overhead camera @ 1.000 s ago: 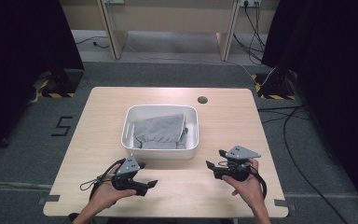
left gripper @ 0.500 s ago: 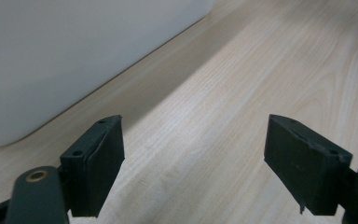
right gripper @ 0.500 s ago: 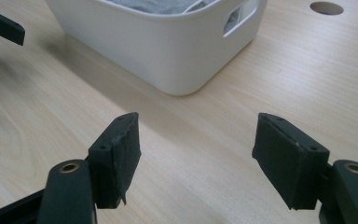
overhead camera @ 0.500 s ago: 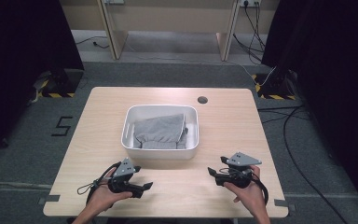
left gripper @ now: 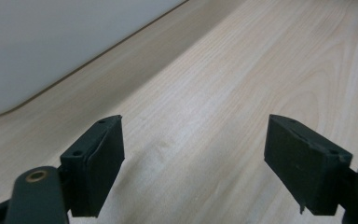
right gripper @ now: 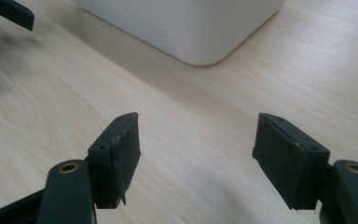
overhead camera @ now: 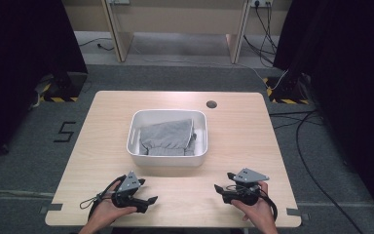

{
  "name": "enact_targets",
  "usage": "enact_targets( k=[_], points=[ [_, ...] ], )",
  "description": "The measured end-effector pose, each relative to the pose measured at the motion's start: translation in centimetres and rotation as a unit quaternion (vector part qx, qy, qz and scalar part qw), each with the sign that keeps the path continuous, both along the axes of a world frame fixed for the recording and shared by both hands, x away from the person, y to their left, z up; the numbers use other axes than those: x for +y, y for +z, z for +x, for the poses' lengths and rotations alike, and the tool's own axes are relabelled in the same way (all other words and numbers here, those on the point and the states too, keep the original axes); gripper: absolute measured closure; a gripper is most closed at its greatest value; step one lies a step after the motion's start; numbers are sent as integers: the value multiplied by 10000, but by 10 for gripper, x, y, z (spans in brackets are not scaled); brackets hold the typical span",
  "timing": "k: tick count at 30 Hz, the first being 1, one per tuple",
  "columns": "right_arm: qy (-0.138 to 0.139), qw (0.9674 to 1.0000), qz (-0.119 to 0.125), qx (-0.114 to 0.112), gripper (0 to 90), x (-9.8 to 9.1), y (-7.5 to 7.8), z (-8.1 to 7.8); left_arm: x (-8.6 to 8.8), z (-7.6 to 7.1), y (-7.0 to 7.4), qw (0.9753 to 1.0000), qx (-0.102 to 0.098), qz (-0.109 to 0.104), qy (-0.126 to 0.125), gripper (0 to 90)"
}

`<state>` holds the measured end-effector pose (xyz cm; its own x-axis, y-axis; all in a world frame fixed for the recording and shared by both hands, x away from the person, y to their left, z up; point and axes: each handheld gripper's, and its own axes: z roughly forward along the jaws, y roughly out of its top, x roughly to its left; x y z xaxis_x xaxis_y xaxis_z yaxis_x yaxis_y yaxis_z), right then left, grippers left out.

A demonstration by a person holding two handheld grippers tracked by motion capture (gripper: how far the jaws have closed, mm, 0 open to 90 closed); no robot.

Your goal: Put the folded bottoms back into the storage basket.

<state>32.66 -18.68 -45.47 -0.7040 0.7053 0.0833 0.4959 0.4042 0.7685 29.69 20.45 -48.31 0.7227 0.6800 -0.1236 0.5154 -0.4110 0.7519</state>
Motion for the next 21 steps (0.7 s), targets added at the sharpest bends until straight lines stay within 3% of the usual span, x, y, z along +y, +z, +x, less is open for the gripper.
enact_targets(
  k=[21],
  points=[
    [-160, 9998, 36, 78, 282, -17, -16, -25, 24, -19, -7, 9997, -11, 202, 150, 196]
  ],
)
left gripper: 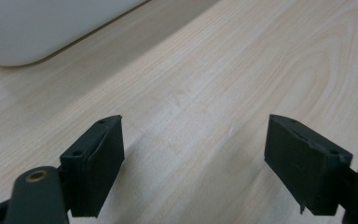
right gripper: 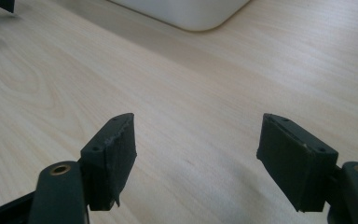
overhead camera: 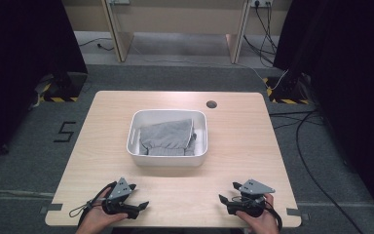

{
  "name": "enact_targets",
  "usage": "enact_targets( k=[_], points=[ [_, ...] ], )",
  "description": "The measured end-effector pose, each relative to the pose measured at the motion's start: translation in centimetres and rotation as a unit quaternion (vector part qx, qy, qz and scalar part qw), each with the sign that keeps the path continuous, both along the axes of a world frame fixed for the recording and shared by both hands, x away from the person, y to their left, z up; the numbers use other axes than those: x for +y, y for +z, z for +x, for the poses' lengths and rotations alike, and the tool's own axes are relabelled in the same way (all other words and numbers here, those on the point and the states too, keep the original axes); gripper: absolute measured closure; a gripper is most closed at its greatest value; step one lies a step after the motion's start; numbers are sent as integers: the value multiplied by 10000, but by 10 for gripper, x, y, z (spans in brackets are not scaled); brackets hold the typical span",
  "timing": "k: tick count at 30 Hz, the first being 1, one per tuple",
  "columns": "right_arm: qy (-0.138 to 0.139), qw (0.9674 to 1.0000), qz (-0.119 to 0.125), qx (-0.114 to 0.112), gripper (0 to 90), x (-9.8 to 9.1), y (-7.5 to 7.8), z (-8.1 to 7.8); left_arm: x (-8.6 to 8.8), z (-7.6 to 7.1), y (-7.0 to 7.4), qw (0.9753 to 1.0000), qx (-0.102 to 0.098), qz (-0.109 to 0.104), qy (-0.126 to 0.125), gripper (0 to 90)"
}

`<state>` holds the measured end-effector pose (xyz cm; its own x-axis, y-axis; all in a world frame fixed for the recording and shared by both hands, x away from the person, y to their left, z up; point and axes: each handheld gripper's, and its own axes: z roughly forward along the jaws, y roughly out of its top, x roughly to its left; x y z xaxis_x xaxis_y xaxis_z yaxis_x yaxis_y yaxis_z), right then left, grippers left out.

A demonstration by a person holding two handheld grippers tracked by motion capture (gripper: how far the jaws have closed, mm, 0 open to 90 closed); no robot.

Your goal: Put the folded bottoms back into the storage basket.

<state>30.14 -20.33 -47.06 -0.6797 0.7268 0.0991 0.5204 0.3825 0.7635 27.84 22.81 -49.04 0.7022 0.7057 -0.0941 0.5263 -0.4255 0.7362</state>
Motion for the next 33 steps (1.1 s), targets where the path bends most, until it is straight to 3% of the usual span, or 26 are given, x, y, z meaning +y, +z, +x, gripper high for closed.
enact_targets(
  k=[11, 19, 25, 33],
  points=[
    [-212, 9997, -4, 134, 245, -12, -10, -13, 8, -11, -4, 10000, 23, 53, 79, 196],
    [-354, 9993, -10, 74, 234, -18, -11, -22, 12, -18, -5, 9998, -38, 32, 191, 188],
    [-479, 9987, -148, 91, 233, -24, -15, -28, 17, -22, -6, 9995, -60, 3, 301, 185],
    [-454, 9981, -371, -200, 187, -25, -20, -35, 20, -29, -9, 9993, -168, -50, 322, 159]
  ],
)
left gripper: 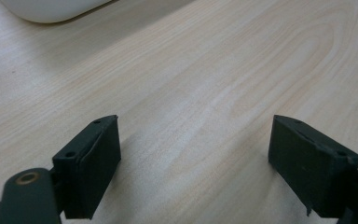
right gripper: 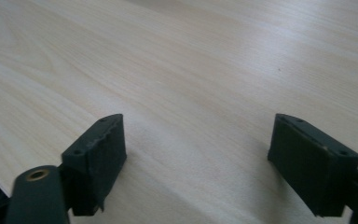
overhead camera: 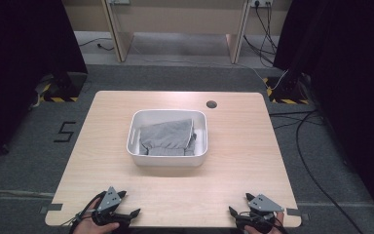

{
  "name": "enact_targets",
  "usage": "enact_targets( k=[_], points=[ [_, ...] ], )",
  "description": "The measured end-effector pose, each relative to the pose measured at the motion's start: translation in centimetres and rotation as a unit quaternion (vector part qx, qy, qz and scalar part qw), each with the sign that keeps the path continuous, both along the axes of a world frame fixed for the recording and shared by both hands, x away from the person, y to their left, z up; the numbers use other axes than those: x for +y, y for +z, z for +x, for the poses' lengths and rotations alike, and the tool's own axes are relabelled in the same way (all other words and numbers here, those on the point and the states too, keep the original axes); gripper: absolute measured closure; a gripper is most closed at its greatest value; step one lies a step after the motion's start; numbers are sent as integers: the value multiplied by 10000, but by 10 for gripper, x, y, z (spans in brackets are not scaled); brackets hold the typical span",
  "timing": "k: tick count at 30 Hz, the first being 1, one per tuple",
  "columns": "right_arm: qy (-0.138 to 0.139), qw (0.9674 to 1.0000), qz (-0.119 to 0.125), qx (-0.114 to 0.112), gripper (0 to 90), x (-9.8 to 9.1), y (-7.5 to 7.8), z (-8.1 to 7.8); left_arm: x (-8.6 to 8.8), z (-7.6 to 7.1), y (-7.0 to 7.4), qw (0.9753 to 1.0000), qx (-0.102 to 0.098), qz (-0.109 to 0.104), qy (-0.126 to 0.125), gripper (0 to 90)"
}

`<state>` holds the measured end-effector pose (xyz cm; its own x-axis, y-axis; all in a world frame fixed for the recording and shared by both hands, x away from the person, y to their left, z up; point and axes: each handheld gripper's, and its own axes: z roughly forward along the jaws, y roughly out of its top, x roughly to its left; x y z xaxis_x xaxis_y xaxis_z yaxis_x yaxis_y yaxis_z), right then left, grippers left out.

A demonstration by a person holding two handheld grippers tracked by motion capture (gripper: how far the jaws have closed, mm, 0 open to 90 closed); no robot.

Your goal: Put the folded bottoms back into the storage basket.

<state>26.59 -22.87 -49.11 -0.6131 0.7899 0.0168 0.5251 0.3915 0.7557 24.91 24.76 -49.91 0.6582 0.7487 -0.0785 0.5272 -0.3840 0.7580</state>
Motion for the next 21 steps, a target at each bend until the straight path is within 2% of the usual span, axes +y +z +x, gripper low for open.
enact_targets(
  k=[3, 8, 15, 21],
  points=[
    [-23, 10000, 48, -71, 187, 1, -2, -4, 0, -5, -2, 10000, -86, -24, -7, 145],
    [-59, 9998, 136, -152, 187, 1, -4, -8, 0, -10, -3, 9999, -115, -92, -21, 144],
    [-70, 9993, 219, -291, 187, 0, -7, -13, 2, -11, -5, 9997, -189, -153, -55, 137],
    [-75, 9991, 275, -317, 186, -1, -9, -14, 2, -11, -5, 9997, -196, -151, -64, 133]
  ],
)
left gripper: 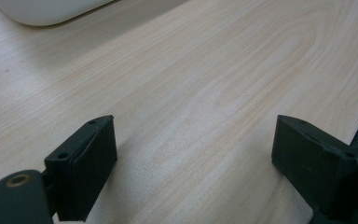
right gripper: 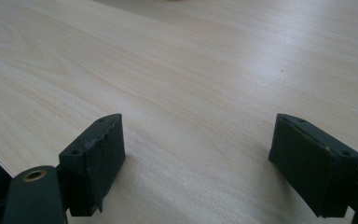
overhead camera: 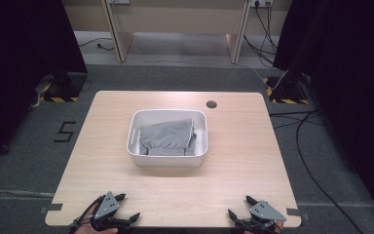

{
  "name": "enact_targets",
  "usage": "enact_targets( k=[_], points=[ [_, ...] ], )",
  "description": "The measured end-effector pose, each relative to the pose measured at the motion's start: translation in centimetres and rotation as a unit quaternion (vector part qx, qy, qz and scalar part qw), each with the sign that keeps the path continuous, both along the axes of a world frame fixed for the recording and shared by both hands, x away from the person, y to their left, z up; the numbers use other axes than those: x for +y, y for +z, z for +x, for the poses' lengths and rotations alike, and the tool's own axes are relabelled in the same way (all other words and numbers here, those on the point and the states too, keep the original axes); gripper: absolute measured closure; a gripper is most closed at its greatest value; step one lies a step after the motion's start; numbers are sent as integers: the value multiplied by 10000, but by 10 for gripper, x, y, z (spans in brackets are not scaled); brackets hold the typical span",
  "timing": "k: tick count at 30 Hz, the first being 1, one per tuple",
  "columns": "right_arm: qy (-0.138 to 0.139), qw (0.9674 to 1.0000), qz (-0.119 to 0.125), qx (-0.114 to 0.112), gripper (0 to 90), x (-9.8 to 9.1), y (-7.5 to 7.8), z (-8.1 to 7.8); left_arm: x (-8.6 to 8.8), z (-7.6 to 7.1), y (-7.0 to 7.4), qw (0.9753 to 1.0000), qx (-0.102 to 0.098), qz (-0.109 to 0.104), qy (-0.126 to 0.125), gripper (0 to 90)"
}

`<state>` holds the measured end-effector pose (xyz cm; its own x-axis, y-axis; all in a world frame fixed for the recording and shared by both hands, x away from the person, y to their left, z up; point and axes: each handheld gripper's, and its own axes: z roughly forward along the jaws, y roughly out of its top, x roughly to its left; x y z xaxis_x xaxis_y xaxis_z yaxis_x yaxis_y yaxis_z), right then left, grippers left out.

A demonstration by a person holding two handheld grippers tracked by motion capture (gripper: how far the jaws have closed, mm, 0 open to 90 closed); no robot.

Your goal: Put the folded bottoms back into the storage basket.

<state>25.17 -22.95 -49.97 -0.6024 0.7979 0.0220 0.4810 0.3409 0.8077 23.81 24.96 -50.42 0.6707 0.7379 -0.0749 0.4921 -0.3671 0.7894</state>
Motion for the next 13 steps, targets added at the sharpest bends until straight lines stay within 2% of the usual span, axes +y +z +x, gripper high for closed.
enact_targets(
  k=[13],
  points=[
    [7, 10000, 1, -18, 184, 0, 0, 0, 1, 0, 0, 10000, -16, -10, -16, 134]
  ],
)
